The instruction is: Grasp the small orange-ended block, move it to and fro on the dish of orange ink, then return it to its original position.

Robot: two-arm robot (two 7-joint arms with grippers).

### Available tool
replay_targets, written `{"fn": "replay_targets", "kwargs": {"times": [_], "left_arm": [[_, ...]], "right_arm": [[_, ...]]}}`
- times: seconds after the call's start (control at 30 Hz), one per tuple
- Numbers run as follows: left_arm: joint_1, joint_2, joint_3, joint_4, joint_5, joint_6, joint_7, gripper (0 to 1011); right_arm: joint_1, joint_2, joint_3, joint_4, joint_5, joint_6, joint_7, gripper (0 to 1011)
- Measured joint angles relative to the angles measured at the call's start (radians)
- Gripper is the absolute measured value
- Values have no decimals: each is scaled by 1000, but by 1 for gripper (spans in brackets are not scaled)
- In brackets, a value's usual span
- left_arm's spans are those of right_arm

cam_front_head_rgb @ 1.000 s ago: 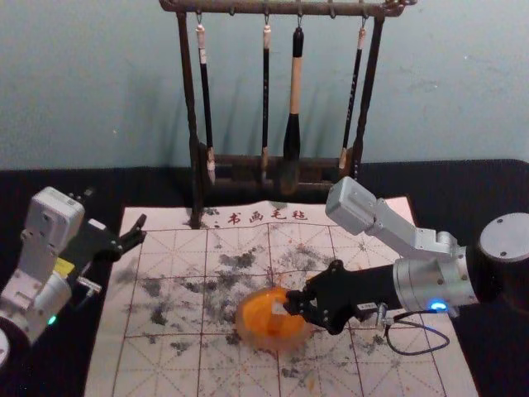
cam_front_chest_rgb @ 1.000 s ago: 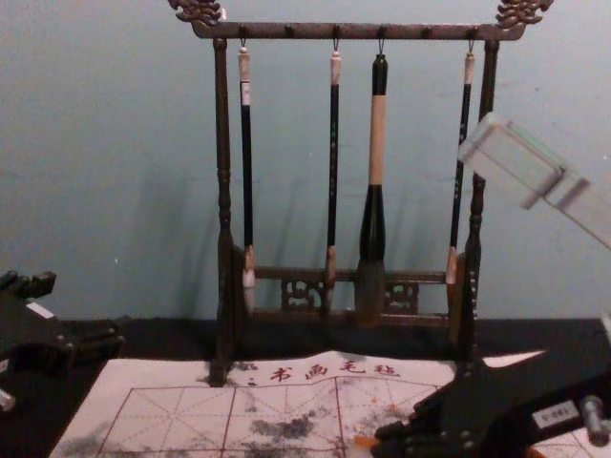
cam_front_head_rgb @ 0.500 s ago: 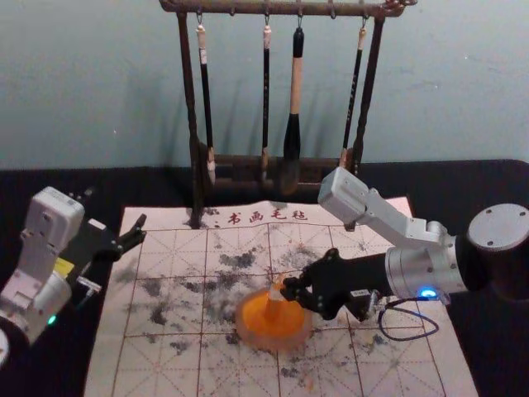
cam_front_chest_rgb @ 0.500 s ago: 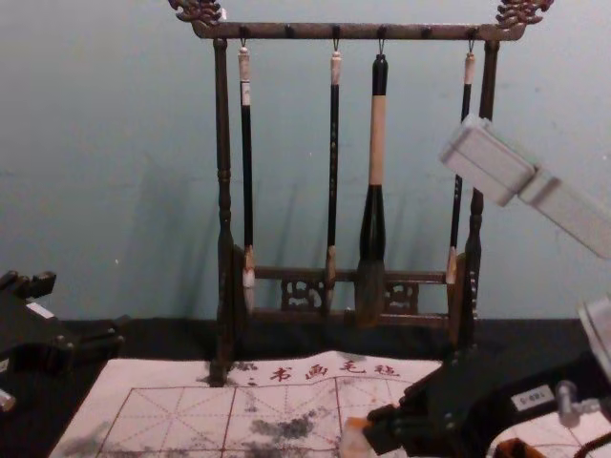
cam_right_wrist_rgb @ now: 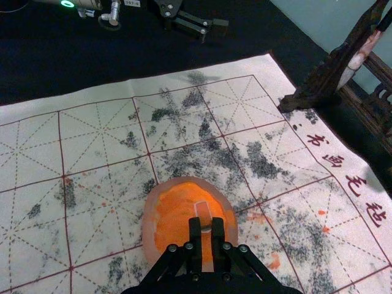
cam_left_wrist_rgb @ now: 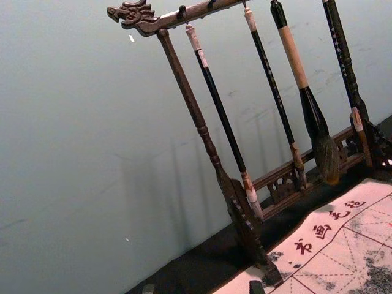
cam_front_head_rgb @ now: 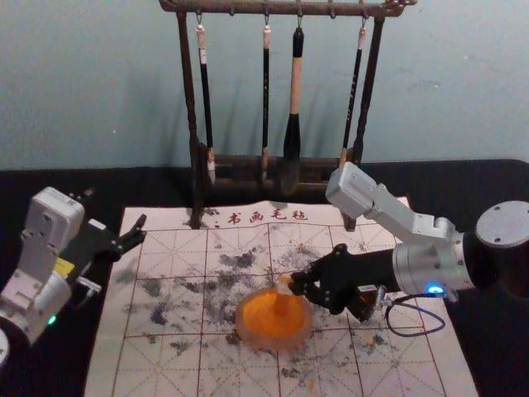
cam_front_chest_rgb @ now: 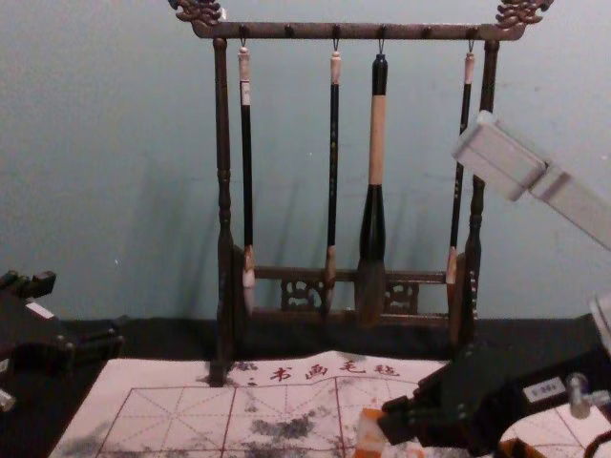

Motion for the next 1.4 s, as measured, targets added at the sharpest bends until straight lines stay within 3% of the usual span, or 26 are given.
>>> {"fn": "replay_targets", "kwargs": {"times": [0.8,1.4], "left_arm": [[0,0,0,0,0,0,0,1001],[0,0,0,0,0,0,0,1001]], "right_arm": [[-60,75,10,-108,51,14,31,64],[-30,39,-21,-68,44,6,31,65]]}}
